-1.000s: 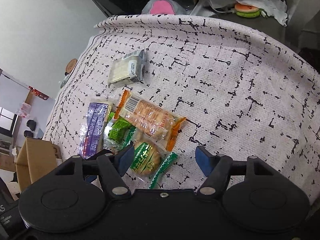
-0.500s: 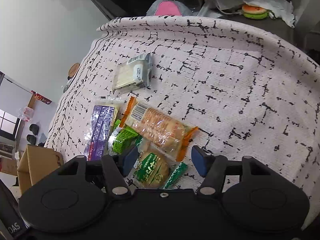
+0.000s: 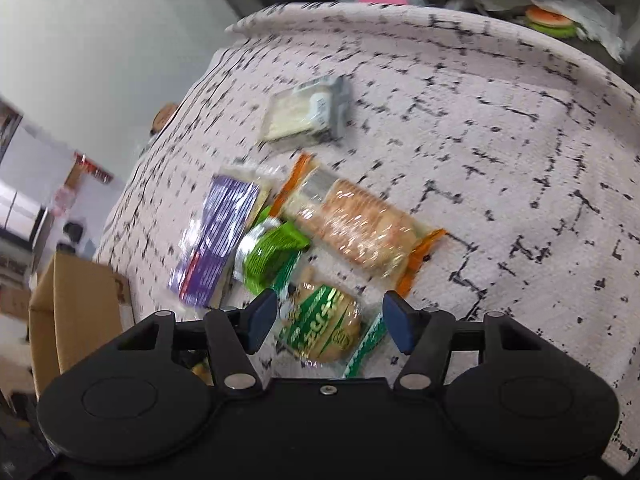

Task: Organize snacks
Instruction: 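Grasp the clear breadstick pack with the left gripper while the right grasps the green round cake pack, then lift and carry the breadstick pack and green cake pack over the box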

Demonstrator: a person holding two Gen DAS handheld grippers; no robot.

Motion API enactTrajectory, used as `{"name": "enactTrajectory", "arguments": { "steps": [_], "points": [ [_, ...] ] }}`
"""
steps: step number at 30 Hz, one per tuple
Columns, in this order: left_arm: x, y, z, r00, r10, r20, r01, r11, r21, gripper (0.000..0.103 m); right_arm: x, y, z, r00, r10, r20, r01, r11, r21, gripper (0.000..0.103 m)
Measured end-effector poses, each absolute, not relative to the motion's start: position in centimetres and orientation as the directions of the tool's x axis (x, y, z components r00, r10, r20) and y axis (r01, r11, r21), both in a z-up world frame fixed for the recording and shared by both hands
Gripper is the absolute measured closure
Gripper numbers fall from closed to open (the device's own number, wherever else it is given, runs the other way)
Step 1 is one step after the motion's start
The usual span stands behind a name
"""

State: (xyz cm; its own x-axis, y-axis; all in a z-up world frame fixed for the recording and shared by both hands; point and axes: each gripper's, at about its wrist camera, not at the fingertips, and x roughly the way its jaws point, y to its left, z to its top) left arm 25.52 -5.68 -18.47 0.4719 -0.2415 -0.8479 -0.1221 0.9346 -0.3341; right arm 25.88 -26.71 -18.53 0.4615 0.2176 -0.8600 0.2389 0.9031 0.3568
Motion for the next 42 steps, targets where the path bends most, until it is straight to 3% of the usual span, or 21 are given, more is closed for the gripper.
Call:
{"name": "enactTrajectory", "arguments": {
  "steps": [11,15,42],
  "points": [
    [24.4,-3.7,-18.4,0.469,-0.201,-0.86,-0.182,0.931,-0.317,0.056,25.5,-23.7,-19.4,0.422,0.136,-0.896,0.123,0.971,0.205,0.035],
    [24.2,-3.2,-18.2,0.467,-0.197,-0.862,-0.192,0.929,-0.316,0.056,25.2,-23.2,-19.3,0.44,0.108,-0.892,0.099,0.981,0.167,0.048],
    [22.6,-2.9,-12.3,0.549,-0.164,-0.819,-0.182,0.934,-0.308,0.056,24.1,-24.6,-12.6,0.554,0.28,-0.784,0.108,0.909,0.402,0.052]
  ]
}}
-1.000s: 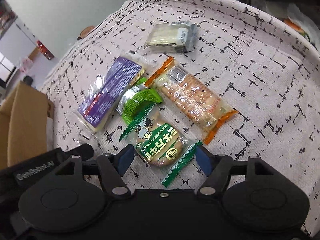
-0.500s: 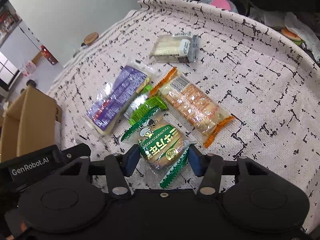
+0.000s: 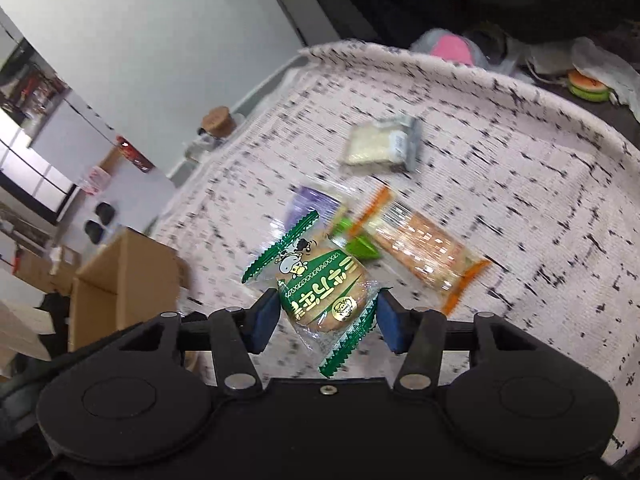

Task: Organize snacks
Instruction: 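Lift and carry the breadstick pack and green cake pack over the box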

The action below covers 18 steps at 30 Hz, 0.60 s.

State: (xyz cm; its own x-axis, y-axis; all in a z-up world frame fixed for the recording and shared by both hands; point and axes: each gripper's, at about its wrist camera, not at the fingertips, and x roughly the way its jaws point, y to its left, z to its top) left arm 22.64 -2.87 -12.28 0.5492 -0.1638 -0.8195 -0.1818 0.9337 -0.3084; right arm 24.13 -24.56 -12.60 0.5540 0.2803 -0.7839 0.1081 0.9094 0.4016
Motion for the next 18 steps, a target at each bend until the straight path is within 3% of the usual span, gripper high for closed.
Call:
{"name": "enactTrajectory", "arguments": {
  "steps": [18],
  "points": [
    [21.7,1.9,-7.6,0.632,-0.109,-0.767,-0.22,0.924,-0.313,0.056,23.9,-20.6,-9.3,0.592,0.303,-0.747,0.068,0.905,0.42,0.052]
  ]
}}
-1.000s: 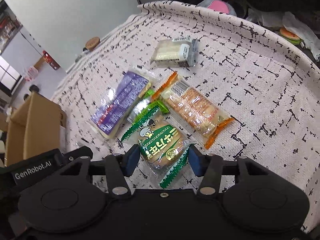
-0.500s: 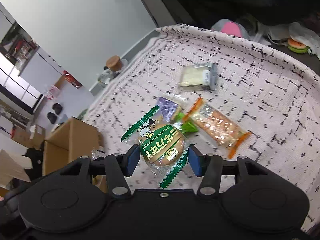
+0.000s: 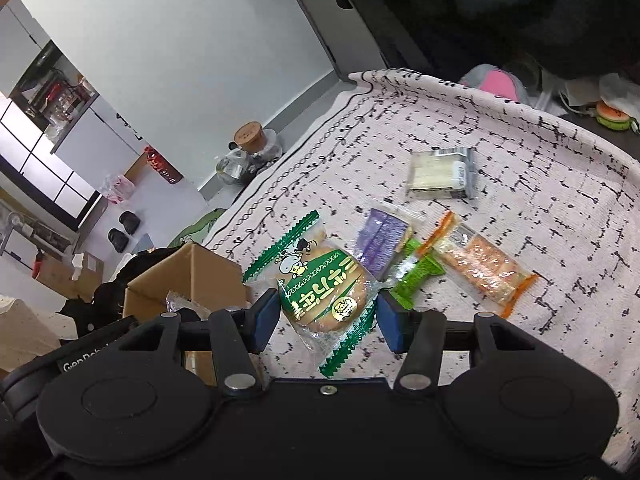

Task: Organize snacks
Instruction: 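Lift and carry the breadstick pack and green cake pack over the box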

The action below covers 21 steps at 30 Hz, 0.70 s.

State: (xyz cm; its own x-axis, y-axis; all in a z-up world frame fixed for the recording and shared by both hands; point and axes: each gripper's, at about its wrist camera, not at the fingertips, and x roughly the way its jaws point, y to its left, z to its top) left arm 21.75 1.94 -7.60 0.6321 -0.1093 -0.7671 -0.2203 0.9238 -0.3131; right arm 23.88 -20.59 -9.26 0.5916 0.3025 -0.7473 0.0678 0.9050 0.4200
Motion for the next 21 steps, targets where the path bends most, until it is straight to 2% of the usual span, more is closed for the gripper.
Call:
{"name": "enactTrajectory", "arguments": {
  "steps": [21],
  "points": [
    [20.9,11.5,-9.8,0.624,-0.011,-0.782,-0.407,0.849,-0.337,0.054,24.9,-11.6,-9.1,0.554,0.393,-0.734,-0.052,0.896,0.441,0.052]
  ]
}}
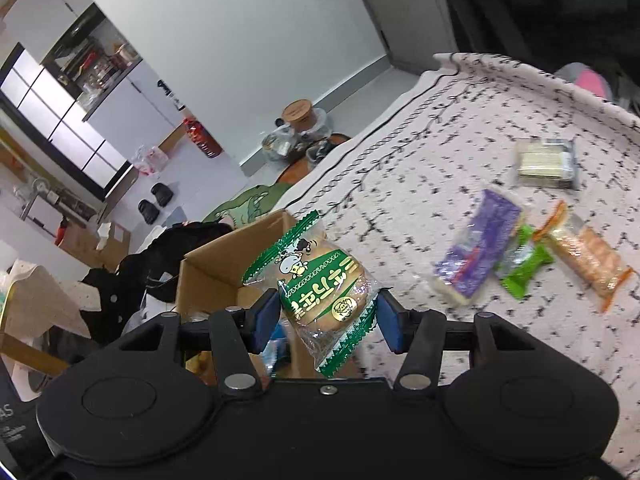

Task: Organize snacks
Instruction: 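Lift and carry the breadstick pack and green cake pack over the box, then open both grippers to drop the two packs into the box, then move both grippers back to the snack pile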

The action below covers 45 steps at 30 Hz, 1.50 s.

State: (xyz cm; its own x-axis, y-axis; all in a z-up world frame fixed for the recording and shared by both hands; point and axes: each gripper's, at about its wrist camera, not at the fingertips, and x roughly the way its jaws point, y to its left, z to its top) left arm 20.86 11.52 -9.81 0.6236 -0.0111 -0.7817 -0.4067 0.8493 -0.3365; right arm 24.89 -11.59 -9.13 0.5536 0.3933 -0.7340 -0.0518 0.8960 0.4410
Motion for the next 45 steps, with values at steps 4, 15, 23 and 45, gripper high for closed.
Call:
{"name": "enactTrajectory", "arguments": {
  "steps": [4,15,23,45],
  "points": [
    [20.8,12.6,-10.2,0.615,-0.018,-0.788,-0.421,0.838,-0.347,0.052,24.9,-10.1,-9.1,0.541,0.415,-0.731,-0.074,0.89,0.45,0.051],
    [20.0,13.4,-10.3,0.611,-0.035,-0.791,-0.419,0.833,-0.36,0.045,24.8,-9.4,-8.7,0.528,0.479,-0.701,-0.103,0.856,0.507,0.037],
    [19.6,13.0,-10.1,0.596,-0.054,-0.801,-0.41,0.838,-0.361,0.034,24.3,-12.5,-8.1,0.566,0.422,-0.708,-0.052,0.875,0.481,0.026],
    [19.6,5.3,-6.8,0.643,-0.112,-0.757,-0.28,0.886,-0.369,0.005,22.9,-23.1,-5.2,0.645,0.259,-0.719,0.0,0.941,0.339,0.003]
  ]
}}
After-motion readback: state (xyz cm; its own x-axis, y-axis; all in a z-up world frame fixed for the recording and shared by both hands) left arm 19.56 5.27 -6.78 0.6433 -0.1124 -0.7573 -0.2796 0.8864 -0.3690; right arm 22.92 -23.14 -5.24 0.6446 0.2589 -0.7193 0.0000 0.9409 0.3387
